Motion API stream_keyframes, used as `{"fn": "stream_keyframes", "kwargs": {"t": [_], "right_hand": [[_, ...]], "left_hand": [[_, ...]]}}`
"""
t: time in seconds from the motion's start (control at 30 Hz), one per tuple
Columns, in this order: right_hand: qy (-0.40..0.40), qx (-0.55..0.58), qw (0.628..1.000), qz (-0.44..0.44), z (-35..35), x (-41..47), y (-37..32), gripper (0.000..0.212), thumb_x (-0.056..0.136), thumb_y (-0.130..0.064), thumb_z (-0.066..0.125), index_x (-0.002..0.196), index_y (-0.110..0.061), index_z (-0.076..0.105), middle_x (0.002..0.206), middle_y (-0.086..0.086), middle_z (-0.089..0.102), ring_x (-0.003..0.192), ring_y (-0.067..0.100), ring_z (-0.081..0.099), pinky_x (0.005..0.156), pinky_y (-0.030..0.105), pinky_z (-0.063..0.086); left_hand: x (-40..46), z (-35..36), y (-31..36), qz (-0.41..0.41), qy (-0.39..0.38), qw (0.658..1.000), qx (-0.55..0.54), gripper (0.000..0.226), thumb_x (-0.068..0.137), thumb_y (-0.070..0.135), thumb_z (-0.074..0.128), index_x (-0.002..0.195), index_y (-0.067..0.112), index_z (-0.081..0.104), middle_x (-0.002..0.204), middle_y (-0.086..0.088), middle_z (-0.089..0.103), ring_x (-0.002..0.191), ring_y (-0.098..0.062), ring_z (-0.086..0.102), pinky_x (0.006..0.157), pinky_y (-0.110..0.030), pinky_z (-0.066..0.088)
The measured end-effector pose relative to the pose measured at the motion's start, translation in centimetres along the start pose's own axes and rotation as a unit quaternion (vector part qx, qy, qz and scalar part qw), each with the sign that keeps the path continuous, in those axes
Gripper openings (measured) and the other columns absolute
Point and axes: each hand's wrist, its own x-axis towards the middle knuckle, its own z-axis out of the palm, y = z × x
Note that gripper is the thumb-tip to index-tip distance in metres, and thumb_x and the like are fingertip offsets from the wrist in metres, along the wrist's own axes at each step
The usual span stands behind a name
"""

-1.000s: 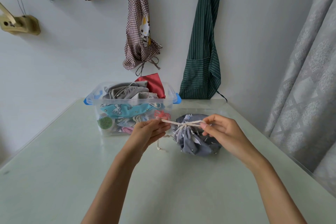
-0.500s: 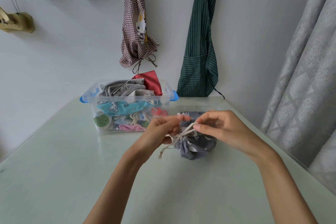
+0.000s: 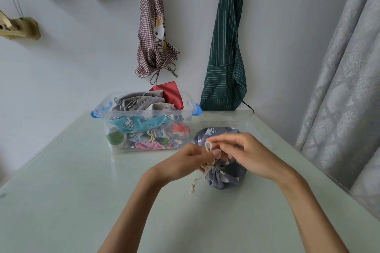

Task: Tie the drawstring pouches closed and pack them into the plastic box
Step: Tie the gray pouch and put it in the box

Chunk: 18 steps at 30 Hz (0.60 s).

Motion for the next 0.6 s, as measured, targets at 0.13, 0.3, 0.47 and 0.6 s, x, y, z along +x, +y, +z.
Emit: {"fn": "stream_keyframes", "kwargs": {"t": [0.13,0.3,0.47,0.6], "right_hand": [[0.014,-0.112,0.994,0.014,-0.1,0.1,1.1,0.040,0.085,-0.006,0.056,0.094,-0.042,0.069,0.060,-0.011,0.055,0.057,0.010,0.048,0.062,0.022,0.039],[0.104,-0.191,0.976,0.007,-0.5,0.1,1.2,0.005,0.079,-0.031,0.072,0.082,-0.034,0.075,0.053,-0.030,0.054,0.050,0.000,0.047,0.049,0.014,0.030],[0.089,-0.124,0.988,-0.017,-1.3,-0.3,0.3,0.006,0.069,-0.036,0.080,0.072,-0.039,0.075,0.046,-0.012,0.052,0.043,0.004,0.038,0.049,0.018,0.027],[-0.003,-0.122,0.992,-0.017,-1.2,-0.7,-0.7,0.004,0.070,-0.037,0.078,0.073,-0.039,0.076,0.046,-0.010,0.049,0.044,0.004,0.035,0.050,0.017,0.025]], "left_hand": [[0.1,-0.8,-0.5,-0.031,0.015,0.999,-0.039,0.034,0.098,0.026,0.045,0.071,0.010,0.059,0.069,-0.001,0.051,0.067,-0.009,0.050,0.080,-0.027,0.049],[-0.1,-1.6,-0.8,-0.025,0.080,0.993,-0.089,0.025,0.091,0.021,0.057,0.085,0.002,0.072,0.078,-0.007,0.068,0.072,-0.007,0.063,0.074,-0.020,0.056],[-0.1,-1.7,-0.6,-0.045,0.151,0.972,-0.176,0.008,0.081,0.011,0.070,0.075,0.011,0.076,0.074,-0.006,0.072,0.067,-0.007,0.067,0.063,-0.015,0.053],[-0.2,-1.6,-0.4,-0.075,0.167,0.962,-0.201,0.015,0.074,0.001,0.074,0.069,0.014,0.076,0.069,-0.002,0.072,0.062,-0.006,0.067,0.061,-0.014,0.054]]}}
